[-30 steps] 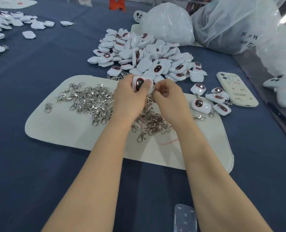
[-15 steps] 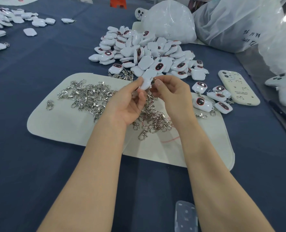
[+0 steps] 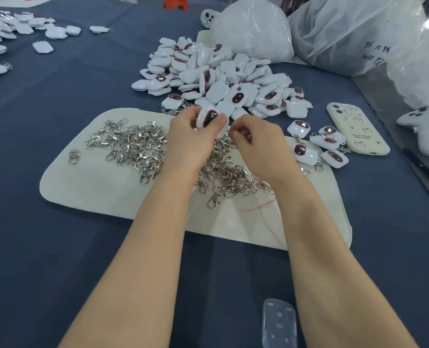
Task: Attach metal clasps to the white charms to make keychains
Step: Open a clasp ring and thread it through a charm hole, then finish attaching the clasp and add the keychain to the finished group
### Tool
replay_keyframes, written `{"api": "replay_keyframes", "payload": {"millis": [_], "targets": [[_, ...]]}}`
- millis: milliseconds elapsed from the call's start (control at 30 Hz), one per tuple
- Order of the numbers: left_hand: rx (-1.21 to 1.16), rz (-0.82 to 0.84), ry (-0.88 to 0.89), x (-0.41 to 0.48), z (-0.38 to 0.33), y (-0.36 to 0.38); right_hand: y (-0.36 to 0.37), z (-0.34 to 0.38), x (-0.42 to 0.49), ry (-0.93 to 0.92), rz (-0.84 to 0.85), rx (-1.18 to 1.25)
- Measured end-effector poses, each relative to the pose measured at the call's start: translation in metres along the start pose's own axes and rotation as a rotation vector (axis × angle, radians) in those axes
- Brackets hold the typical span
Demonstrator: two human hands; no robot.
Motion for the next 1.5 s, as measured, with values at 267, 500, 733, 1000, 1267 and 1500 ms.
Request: {"api": "replay_keyframes", "payload": {"millis": [267, 500, 733, 1000, 1267, 1500], "targets": [[-0.218, -0.038, -0.231, -0.002, 0.019, 0.001, 0.005, -0.017, -0.004, 0.294, -0.087, 0.623], [-0.169, 0.083, -0.238, -0.007, 0.015, 0.014, 0.012, -0.02, -0.006, 0.353, 0.057, 0.486], [-0.328, -0.081, -0.263, -0.005, 0.014, 0.004, -0.066, -0.064, -0.014, 0.568, -0.603, 0.052], [-0.478, -0.156, -0.319, 0.009, 0.005, 0.015, -0.024, -0.032, 0.022, 0.335, -0.314, -0.083], [-0.498, -0.13, -0.326, 0.019, -0.002, 0.037, 0.047, -0.043, 0.052, 0.392, 0.132, -0.36], [-0.438, -0.17, -0.317, 0.02, 0.01, 0.026, 0.033, -0.043, 0.047, 0.383, -0.115, -0.3]]}}
Point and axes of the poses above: each hand's wrist, its own x-axis towards the middle knuckle, its own y-axis out of the palm, z = x × y, the point moved 6 cm from there along x, towards the middle knuckle, and after that the axes turned 1 degree about x, right-handed, at the moved point
